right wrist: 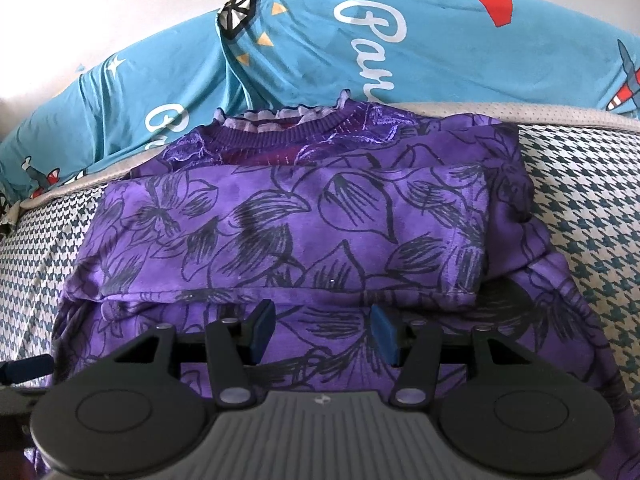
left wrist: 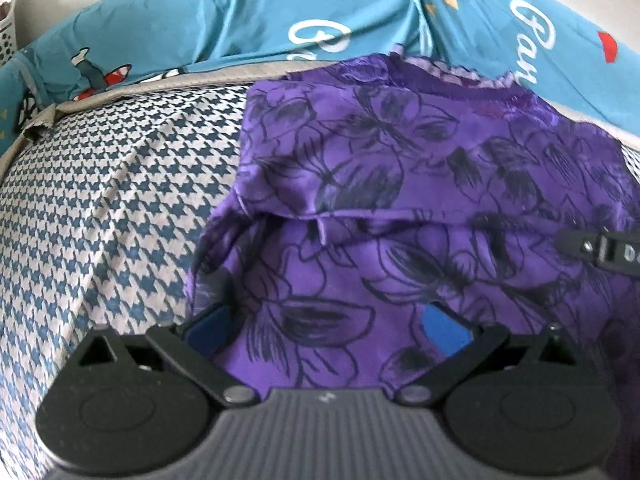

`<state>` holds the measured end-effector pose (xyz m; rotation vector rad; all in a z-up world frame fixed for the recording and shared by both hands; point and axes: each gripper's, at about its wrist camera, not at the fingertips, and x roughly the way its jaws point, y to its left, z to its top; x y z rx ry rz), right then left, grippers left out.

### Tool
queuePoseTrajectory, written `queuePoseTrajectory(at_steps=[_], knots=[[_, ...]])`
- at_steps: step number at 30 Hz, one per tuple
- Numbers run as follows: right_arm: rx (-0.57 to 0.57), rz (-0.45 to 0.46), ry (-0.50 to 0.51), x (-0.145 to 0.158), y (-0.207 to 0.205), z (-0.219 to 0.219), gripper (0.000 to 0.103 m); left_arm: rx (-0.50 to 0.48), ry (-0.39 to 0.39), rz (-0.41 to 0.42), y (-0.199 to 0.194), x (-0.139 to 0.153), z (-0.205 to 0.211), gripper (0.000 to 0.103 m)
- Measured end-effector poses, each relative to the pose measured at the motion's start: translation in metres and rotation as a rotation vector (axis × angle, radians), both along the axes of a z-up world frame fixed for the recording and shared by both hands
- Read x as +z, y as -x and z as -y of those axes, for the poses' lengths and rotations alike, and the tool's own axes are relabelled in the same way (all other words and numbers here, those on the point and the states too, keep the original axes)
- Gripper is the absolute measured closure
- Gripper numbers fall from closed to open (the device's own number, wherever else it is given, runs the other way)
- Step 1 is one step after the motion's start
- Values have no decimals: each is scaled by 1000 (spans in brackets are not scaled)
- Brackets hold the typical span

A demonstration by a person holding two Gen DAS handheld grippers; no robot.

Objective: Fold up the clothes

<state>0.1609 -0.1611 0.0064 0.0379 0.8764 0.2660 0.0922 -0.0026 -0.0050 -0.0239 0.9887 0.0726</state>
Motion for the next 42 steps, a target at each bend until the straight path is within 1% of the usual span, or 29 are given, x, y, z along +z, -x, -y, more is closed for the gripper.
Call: queuePoseTrajectory(at_steps=[7, 19, 27, 30, 42], knots=[[-10, 1, 32, 3, 5, -6, 50, -60, -4, -24, 13, -2, 14, 0], [-13, 0, 77, 7, 16, -6, 50, -162, -23, -24, 34, 0, 41, 0], [-26, 10, 93, 12, 20, 3, 50, -200, 1, -23, 40, 4, 57, 0], [-35, 12, 98, 13, 21, 8, 50, -228, 24, -24, 42, 4, 62, 0], [-97, 3, 107, 12, 16, 34, 50, -338, 69, 0, 50, 6, 87, 0]])
